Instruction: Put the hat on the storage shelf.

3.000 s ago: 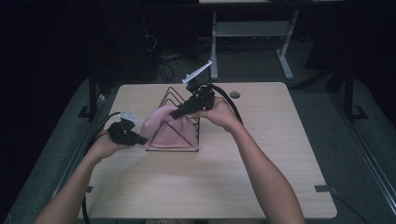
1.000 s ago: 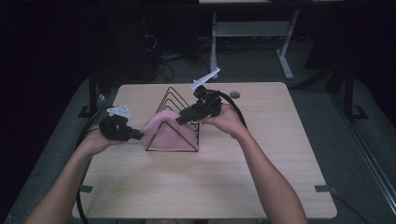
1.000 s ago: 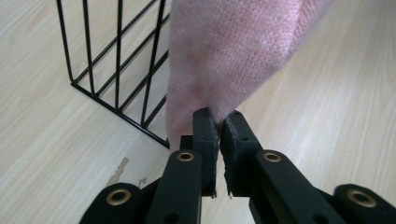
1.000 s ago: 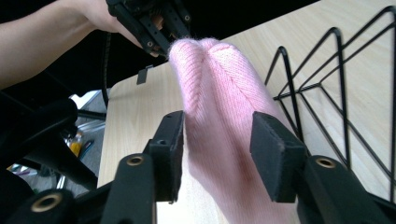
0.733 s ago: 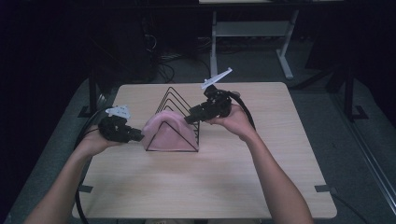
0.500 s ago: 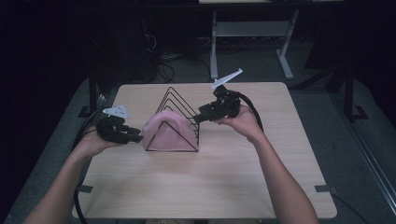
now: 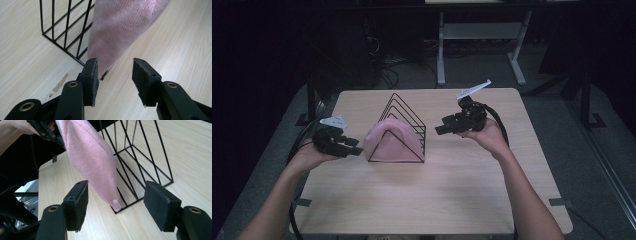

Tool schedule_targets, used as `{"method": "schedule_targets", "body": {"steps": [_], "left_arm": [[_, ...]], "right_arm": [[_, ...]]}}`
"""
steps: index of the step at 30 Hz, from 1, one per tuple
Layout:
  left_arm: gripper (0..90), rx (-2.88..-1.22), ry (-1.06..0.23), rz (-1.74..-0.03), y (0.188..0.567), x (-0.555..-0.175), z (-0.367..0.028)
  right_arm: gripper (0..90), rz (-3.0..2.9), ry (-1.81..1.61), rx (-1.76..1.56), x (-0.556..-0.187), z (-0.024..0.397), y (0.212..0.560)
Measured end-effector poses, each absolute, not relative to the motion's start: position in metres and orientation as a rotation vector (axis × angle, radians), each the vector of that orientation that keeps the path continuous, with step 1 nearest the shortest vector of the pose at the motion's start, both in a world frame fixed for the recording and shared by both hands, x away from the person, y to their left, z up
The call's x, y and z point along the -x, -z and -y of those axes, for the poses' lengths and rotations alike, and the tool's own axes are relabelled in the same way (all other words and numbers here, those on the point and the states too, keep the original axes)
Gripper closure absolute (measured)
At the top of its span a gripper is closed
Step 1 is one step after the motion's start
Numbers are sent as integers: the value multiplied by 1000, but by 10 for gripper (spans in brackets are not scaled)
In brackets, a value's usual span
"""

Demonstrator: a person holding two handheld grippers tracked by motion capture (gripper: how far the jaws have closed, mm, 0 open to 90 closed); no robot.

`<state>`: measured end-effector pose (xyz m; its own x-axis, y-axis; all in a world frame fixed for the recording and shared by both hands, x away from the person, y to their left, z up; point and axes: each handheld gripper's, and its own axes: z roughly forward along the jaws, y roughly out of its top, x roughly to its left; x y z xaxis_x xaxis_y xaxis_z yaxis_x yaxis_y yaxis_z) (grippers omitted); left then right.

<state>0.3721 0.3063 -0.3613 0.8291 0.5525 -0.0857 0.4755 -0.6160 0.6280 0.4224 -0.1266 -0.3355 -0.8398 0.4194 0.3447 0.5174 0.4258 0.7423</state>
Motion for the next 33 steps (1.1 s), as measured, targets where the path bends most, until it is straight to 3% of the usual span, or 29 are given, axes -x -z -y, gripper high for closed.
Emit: {"method": "schedule_targets", "body": {"steps": [9,27,33], "left_arm": [[519,-2351,-150,-752,366,-370,-311],[333,-2313,-162,-860,374,-364,-313],[318,-2319,-167,-859,376,-362,-314]], "right_arm": [[344,2568,1383,907,-418,144,343],[312,2541,1369,1067,-404,193,362],[302,2536,1357,1096,-399,201,367]]}}
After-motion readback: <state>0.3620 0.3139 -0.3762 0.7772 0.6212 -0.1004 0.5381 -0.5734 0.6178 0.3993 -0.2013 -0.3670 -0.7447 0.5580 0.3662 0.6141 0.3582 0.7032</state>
